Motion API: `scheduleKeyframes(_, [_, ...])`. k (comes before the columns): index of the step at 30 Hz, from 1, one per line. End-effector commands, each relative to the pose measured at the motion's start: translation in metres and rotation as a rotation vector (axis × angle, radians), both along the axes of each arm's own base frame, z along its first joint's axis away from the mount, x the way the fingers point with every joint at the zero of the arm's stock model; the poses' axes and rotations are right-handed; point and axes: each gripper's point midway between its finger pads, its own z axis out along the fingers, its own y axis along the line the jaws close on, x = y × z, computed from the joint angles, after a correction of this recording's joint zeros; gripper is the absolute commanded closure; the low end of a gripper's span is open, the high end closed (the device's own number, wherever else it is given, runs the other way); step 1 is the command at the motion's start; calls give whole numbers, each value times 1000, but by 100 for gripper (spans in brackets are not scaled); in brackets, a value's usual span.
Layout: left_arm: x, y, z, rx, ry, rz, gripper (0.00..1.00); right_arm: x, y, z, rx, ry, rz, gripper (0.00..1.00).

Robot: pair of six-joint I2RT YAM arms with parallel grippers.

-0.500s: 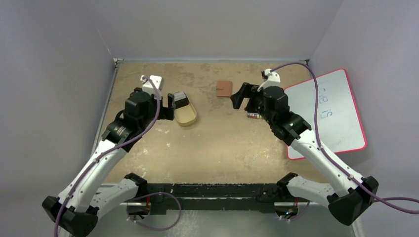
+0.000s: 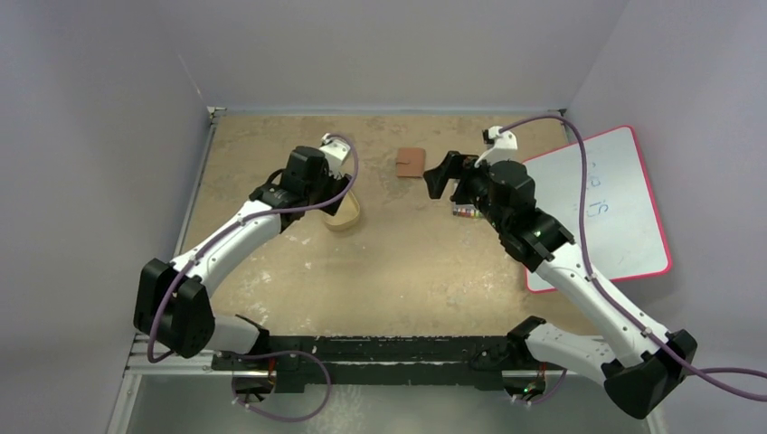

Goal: Put the credit cards into the card holder
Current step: Open the card holder at the center of the board.

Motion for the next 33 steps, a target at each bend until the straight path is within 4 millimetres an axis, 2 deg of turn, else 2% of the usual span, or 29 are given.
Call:
scheduleKeyframes(1, [22,-16,52,-110,-172,-24,20,15,6,13,-20,-85,13,1])
scheduleKeyframes(5, [5,-20,72,-235,-216,-17,20,52,4,-6,-83,-39,-102,3])
scheduleKeyframes(10, [-27,-11,94,-360,-256,19,20,101,35,-34,-125,10,-87,11])
scheduleKeyframes(11, [-35,-7,101,-391,-272,33,20,114,40,-51,-141,44,-94,14])
scheduleKeyframes(15, [-61,5,92,-452,-280,67,20,154,35,-87,-133,119,-153,39])
scheduleKeyframes(17, [-69,12,88,-477,-288,101,20,172,25,-106,-101,158,-168,46])
scheduleKeyframes(20, [-75,23,79,-493,-281,179,20,193,12,-136,-71,219,-205,49])
scheduleKeyframes(24, [-79,30,61,-456,-218,230,21,211,9,-167,-24,287,-195,50])
scheduleKeyframes(29, [-80,26,46,-441,-167,214,21,226,4,-191,16,340,-187,50])
scheduleKeyframes(33, [-81,25,44,-431,-160,204,22,230,9,-206,33,370,-141,50])
